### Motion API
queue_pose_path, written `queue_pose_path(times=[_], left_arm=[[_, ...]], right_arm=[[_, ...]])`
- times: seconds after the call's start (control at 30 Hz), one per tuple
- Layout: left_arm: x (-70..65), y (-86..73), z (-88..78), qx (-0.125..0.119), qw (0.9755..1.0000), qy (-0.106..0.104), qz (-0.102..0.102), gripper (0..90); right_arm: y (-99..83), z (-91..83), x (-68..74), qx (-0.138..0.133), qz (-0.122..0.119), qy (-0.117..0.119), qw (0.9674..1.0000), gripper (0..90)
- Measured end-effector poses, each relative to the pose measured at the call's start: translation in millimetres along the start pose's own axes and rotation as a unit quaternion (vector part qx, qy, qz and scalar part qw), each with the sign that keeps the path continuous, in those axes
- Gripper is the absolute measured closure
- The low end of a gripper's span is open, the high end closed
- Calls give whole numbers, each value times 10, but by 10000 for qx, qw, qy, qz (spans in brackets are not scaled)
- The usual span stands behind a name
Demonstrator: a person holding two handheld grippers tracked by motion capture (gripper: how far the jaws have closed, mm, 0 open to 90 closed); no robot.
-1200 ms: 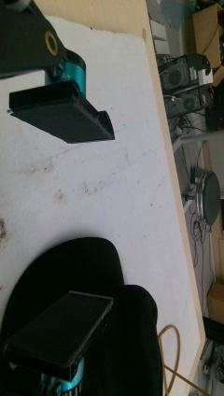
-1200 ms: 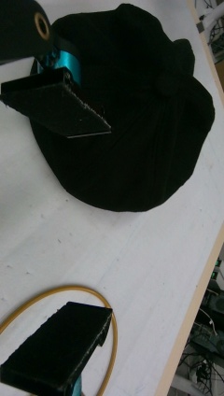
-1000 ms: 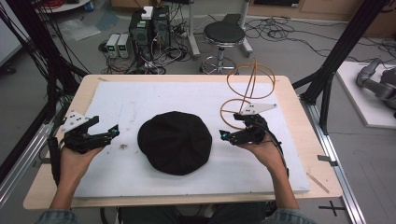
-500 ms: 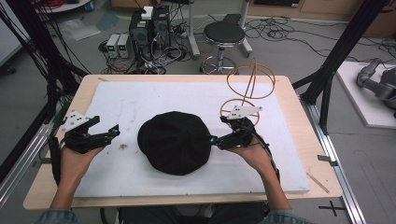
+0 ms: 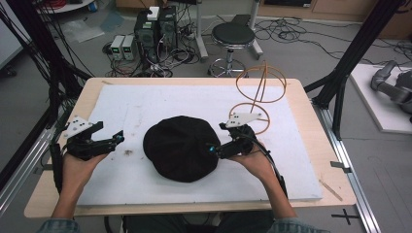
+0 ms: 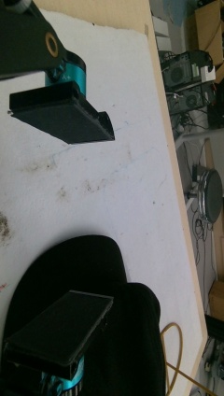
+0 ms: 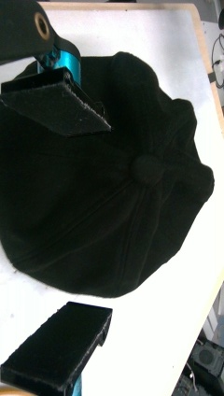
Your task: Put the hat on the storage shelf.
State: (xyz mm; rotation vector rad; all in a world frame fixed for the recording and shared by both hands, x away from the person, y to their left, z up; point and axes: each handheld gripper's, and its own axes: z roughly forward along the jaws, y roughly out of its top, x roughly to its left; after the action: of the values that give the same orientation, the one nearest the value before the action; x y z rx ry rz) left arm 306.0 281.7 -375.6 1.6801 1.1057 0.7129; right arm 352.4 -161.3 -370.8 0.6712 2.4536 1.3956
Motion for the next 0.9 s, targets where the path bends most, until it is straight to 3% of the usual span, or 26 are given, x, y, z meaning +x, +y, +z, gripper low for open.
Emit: queue_pose_path(times=[0.5,0.7,0.73,0.8,0.83,0.9], left_arm=[[16,-15,-16,24,10000,-3,-27,180],[23,-21,-19,26,10000,8,-35,180],[24,-22,-18,29,10000,3,-36,180],[28,-24,-19,39,10000,4,-31,180],[28,-26,-18,38,10000,13,-40,180],[30,-29,-18,37,10000,18,-50,180]], right_arm=[[3,194,88,-317,106,304,9990,101],[4,244,114,-466,136,318,9983,101],[-12,259,125,-668,193,328,9970,107],[-27,262,126,-803,259,357,9958,141],[-66,294,113,-966,441,511,9930,148],[-80,339,134,-854,355,456,9947,146]])
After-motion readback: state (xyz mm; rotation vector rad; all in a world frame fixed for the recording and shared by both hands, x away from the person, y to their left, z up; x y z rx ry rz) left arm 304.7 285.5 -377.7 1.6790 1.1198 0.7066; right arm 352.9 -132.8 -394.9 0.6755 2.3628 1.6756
